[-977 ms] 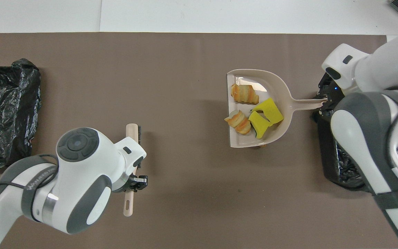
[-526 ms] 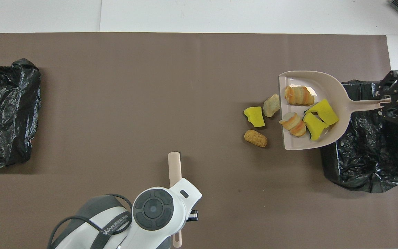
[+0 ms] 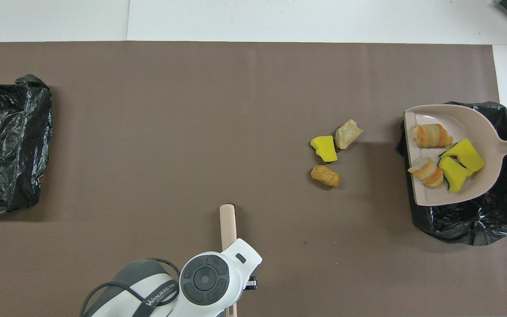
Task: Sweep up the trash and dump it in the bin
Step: 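Carry the loaded dustpan over the nearer bin with the right gripper, then tilt the dustpan to dump the pieces into the bin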
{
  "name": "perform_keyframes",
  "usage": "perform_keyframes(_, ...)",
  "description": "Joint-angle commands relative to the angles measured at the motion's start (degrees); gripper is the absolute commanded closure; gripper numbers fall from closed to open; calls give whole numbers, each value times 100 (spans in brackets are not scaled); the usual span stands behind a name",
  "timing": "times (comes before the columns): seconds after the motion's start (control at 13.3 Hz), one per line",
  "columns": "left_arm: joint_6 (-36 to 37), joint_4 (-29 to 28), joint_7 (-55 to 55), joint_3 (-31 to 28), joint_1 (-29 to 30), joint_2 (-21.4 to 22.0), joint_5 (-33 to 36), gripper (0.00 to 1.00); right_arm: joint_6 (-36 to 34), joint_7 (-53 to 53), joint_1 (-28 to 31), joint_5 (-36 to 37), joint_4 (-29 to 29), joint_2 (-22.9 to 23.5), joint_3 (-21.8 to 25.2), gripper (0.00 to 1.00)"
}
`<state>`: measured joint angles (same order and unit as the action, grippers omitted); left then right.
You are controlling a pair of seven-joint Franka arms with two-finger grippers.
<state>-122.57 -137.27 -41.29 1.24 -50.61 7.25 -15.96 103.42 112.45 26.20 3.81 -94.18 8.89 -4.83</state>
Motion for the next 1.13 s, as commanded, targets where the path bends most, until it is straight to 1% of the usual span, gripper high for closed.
perform_keyframes(0.0,-320,-89,-20,-107,-133,-74,-66,100,142,304,280,365,31,-106,-44,100)
perform_keyframes(0.3,-320,-89,24,-116,-124,-180,-65,100,196,296,307,788,-126,-211,-53,100)
perform_keyframes(0.45,-312,-89,59,-116,-80,-180,-57,100,432,243,254,1120,-267,-247,-53,100)
perform_keyframes(0.6,-312,-89,112,-116,-71,-189,-57,100,661,-141,210,1542,-434,-308,-62,100)
perform_keyframes(0.75,-320,-89,121,-116,-71,-241,-57,85,653,-704,149,2069,-557,-387,-62,100)
perform_keyframes(0.83,-312,-89,112,-116,-71,-241,-57,75,653,-967,140,2263,-627,-431,-62,100)
perform_keyframes(0.9,-312,-89,112,-116,-63,-241,-57,56,583,-1153,131,2491,-645,-467,-62,100)
perform_keyframes(0.98,-312,-89,112,-116,-54,-250,-65,42,443,-1233,79,2772,-637,-476,-62,100)
perform_keyframes(1.05,-303,-80,112,-116,-54,-241,-57,33,216,-1356,-9,3001,-602,-476,-62,100)
